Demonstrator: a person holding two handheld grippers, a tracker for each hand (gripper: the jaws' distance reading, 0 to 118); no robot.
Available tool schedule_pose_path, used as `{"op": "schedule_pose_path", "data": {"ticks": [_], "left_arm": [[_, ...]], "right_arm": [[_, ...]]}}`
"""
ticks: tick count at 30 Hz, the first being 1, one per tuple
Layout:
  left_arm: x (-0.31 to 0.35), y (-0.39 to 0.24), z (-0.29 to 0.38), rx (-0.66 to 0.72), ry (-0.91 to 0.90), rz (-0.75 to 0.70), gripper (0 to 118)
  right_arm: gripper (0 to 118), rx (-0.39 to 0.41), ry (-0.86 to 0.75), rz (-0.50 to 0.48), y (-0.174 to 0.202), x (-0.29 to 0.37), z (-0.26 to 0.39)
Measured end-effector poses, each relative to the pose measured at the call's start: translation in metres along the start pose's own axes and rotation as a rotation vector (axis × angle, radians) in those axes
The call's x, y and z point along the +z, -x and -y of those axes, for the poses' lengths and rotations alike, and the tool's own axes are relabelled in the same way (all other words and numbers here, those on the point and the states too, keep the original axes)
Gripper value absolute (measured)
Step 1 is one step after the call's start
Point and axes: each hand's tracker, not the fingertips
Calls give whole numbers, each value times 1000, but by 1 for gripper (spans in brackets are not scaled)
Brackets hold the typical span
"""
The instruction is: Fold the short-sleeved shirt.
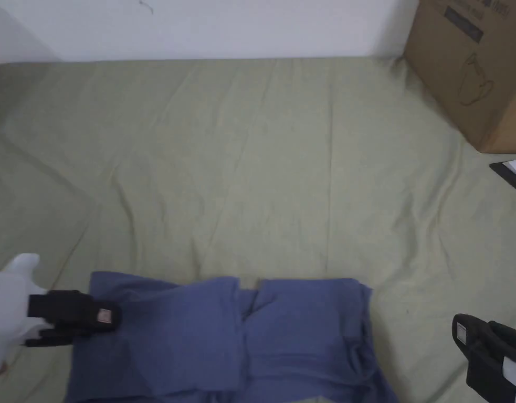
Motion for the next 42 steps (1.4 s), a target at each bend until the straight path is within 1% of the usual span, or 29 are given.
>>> {"op": "schedule_pose_path", "data": {"ticks": [3,4,8,9,11,14,16,17,18,21,22,25,26,27,28,29,30,31,33,34,37,39,40,41,42], "left_arm": [[33,0,-5,11,-55,-105,9],[39,-5,-3,17,-77,-109,9],[35,-45,2,33,-70,-157,9],[29,-64,5,16,-63,-174,9],[17,-97,8,-59,-46,-187,9],[-11,-152,15,-140,-15,-198,9],[-45,-194,24,-278,34,-207,9],[-63,-209,28,-316,59,-209,9],[-80,-218,31,-325,93,-218,9],[-136,-242,32,-276,168,-152,9],[-150,-239,30,-240,176,-138,9],[-185,-252,29,-189,193,-125,11],[-194,-255,31,-203,199,-133,16],[-199,-255,30,-219,228,-136,28],[-202,-254,28,-210,255,-113,61],[-203,-253,26,-175,281,-74,90],[-198,-249,27,-145,275,-41,111],[-193,-247,26,-138,250,-25,118],[-172,-246,20,-126,150,-19,117],[-159,-241,21,-135,122,-40,117],[-130,-226,19,-129,87,-59,117],[-117,-210,25,-115,66,-96,117],[-112,-203,28,-112,54,-114,110],[-108,-196,31,-105,20,-113,90],[-110,-189,35,-104,17,-115,54]], "right_arm": [[0,-32,8,-25,-2,-3,4],[0,-36,6,-33,-2,-3,6],[0,-31,6,-56,-5,-1,10],[0,-31,7,-60,-6,-1,11],[0,-34,6,-67,-11,1,13],[0,-47,-7,-50,-20,3,13],[0,-69,-25,-45,-30,6,11],[0,-83,-30,-44,-35,8,10],[0,-93,-36,-44,-40,9,10],[0,-109,-44,-29,-52,14,11],[0,-113,-44,-23,-56,16,12],[0,-139,-43,-3,-67,20,16],[0,-149,-41,2,-71,21,18],[0,-159,-36,9,-75,21,19],[0,-168,-33,14,-78,22,21],[0,-177,-27,14,-81,22,23],[0,-185,-21,17,-83,21,25],[0,-189,-16,21,-84,20,27],[0,-194,-5,26,-85,18,29],[0,-196,1,22,-85,17,30],[0,-193,6,7,-80,12,30],[0,-182,9,-5,-75,10,29],[0,-174,12,-14,-72,8,28],[0,-165,16,-20,-70,6,27],[0,-157,17,-22,-67,5,27]]}}
